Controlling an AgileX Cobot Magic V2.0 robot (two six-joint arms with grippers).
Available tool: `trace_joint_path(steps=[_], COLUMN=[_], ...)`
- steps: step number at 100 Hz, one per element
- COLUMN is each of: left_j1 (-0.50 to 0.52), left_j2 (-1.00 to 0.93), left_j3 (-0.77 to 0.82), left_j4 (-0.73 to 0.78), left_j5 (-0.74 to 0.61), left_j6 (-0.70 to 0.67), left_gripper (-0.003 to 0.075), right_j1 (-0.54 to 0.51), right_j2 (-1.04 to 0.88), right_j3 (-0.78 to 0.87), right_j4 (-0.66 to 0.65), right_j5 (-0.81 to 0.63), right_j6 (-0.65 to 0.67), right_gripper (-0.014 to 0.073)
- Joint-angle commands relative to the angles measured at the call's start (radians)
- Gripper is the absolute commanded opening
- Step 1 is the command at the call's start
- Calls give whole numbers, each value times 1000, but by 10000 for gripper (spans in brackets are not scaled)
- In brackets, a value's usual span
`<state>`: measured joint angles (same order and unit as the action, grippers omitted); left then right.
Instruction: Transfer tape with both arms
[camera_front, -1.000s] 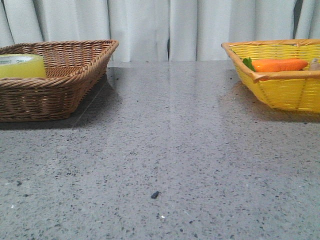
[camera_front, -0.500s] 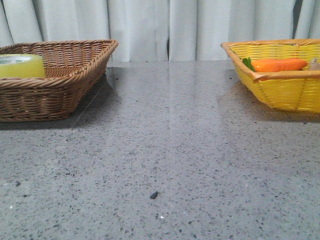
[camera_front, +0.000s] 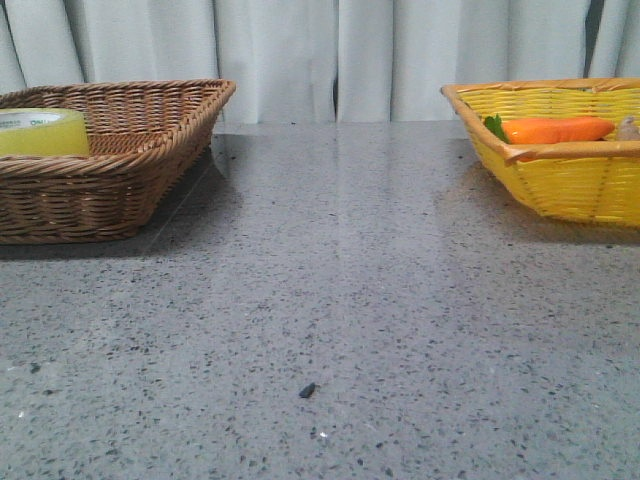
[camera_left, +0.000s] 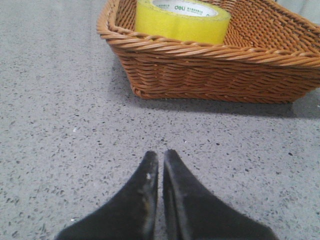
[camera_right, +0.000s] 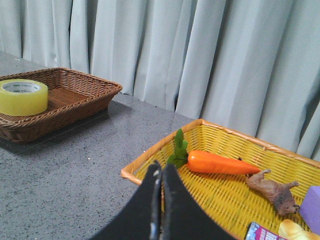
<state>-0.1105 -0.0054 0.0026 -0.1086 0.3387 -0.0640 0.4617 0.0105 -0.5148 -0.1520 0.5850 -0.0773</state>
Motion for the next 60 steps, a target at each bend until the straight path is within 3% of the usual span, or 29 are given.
trace_joint_path(steps=[1,15,26,52,57,60], left_j1=[1,1,1,1,1,1], left_j2=[-30,-30,-30,-30,-30,-30], left_j3=[8,8,8,8,8,8], left_j4=[-2,-2,-2,-2,-2,-2], left_j5=[-34,-34,-34,-34,-34,-34], left_j6=[-11,-11,-11,-11,-11,-11], left_gripper=[-21,-21,-21,-21,-21,-21], right_j1=[-2,-19,-96,-346,-382,-401], right_j2=[15,14,14,14,14,11], right_j3=[-23,5,91,495,553,544], right_j4=[-17,-17,-17,152,152,152], right_j5=[-83,-106,-146,-683,-716,-624], right_j6=[1,1,1,1,1,1], right_gripper=[-67,-67,-67,-67,-67,-67])
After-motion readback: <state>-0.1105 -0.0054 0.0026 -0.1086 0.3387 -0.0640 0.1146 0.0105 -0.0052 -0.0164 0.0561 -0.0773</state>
